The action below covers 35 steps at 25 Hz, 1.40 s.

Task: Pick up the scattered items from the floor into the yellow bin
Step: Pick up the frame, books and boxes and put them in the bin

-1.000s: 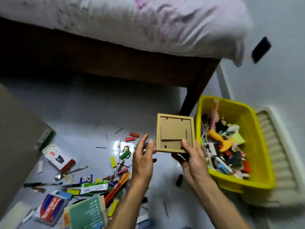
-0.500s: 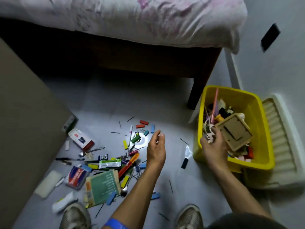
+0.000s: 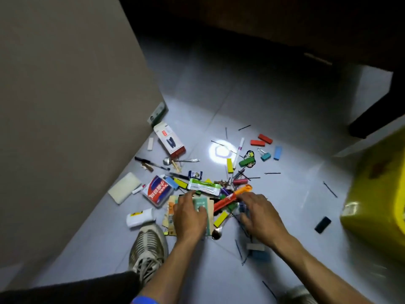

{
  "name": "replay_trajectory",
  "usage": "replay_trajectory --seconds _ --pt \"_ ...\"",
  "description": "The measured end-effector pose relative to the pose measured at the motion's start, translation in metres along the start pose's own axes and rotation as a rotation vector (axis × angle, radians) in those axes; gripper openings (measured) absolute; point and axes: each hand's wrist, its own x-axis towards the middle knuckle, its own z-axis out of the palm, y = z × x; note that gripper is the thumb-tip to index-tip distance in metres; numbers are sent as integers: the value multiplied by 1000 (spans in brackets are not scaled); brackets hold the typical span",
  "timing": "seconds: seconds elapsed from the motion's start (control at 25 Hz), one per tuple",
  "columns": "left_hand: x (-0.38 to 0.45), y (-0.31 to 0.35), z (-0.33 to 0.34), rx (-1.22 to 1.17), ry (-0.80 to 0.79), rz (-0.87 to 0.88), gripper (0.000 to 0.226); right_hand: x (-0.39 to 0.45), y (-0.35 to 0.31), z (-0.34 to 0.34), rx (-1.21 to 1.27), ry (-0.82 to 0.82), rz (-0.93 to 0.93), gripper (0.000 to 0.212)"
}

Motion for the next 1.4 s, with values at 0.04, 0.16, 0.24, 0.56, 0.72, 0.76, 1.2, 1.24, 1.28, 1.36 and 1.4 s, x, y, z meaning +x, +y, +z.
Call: replay_trajectory --seconds 0.04,0.16,0.24,0.56,0.72,0.76,1.2,1.24,1.28,1.36,1.4 --pt "4 -15 -2 181 -49 27 76 9 -5 9 -106 -15 -82 55" --pt "25 -46 -6 524 -228 116 109 38 -19 36 -306 -39 -257 72" --pt "41 -47 -12 614 -204 179 102 49 -24 47 -333 -22 -290 76" --pt "79 -21 -81 -179 -512 263 24 89 -57 21 577 -216 16 34" --pt "108 -37 -90 -62 -102 101 55 96 -49 -2 854 -146 273 7" --pt "115 -44 -87 198 -68 84 73 96 -43 -3 907 -102 345 6" --pt "99 10 -79 -405 102 232 57 111 -82 8 1313 180 574 23" --pt "83 30 -68 -449 -8 342 60 114 -91 10 1370 122 522 19" --pt "68 44 -56 -495 -156 427 64 116 -97 11 1407 70 479 18" --pt "53 49 -41 -716 -422 438 62 121 -94 9 1383 91 482 36" --pt "53 43 -41 -886 -499 321 53 123 -88 5 1340 170 528 37"
